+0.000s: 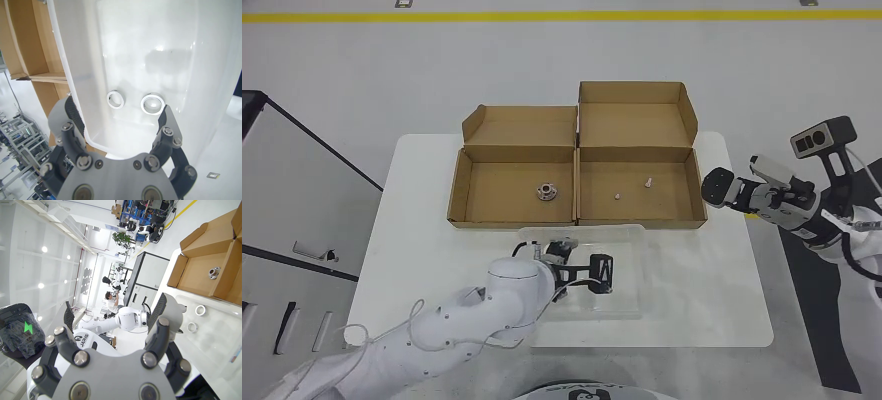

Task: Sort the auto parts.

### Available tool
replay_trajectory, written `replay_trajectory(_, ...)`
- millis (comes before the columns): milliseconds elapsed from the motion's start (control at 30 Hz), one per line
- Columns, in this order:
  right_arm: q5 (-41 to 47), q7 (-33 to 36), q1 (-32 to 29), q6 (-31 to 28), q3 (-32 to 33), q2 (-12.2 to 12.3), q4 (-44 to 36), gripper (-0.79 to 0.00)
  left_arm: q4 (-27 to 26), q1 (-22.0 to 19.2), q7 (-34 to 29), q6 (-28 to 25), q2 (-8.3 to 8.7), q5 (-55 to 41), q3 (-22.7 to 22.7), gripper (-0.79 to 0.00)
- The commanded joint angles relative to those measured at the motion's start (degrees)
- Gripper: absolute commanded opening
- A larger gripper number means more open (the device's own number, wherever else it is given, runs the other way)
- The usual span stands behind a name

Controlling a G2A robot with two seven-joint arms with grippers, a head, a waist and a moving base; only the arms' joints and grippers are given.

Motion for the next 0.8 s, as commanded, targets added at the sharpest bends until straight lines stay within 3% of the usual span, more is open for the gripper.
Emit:
replay_trajectory(0,0.0,0.0,0.0,0.0,0.0,0.0,0.0,0.0,0.6,-1.3,-0.4,0.4,0.3,-1.7,1.0,0.0)
replay_trajectory(167,0.0,0.0,0.0,0.0,0.0,0.0,0.0,0.0,1.5,-3.5,-1.2,1.2,0.86,-4.7,2.8,-0.015)
replay_trajectory(267,0.0,0.0,0.0,0.0,0.0,0.0,0.0,0.0,2.2,-4.6,-1.5,1.5,1.29,-6.1,3.9,-0.071)
replay_trajectory(333,0.0,0.0,0.0,0.0,0.0,0.0,0.0,0.0,2.6,-5.3,-1.6,1.6,1.56,-6.7,4.5,-0.16)
replay_trajectory(433,0.0,0.0,0.0,0.0,0.0,0.0,0.0,0.0,2.9,-6.1,-1.7,1.7,1.89,-7.4,5.2,-0.197)
replay_trajectory(467,0.0,0.0,0.0,0.0,0.0,0.0,0.0,0.0,3.1,-6.4,-1.7,1.8,2.01,-7.8,5.4,-0.262)
replay_trajectory(767,0.0,0.0,0.0,0.0,0.0,0.0,0.0,0.0,3.8,-8.7,-2.0,2.0,3.14,-9.8,8.1,-0.329)
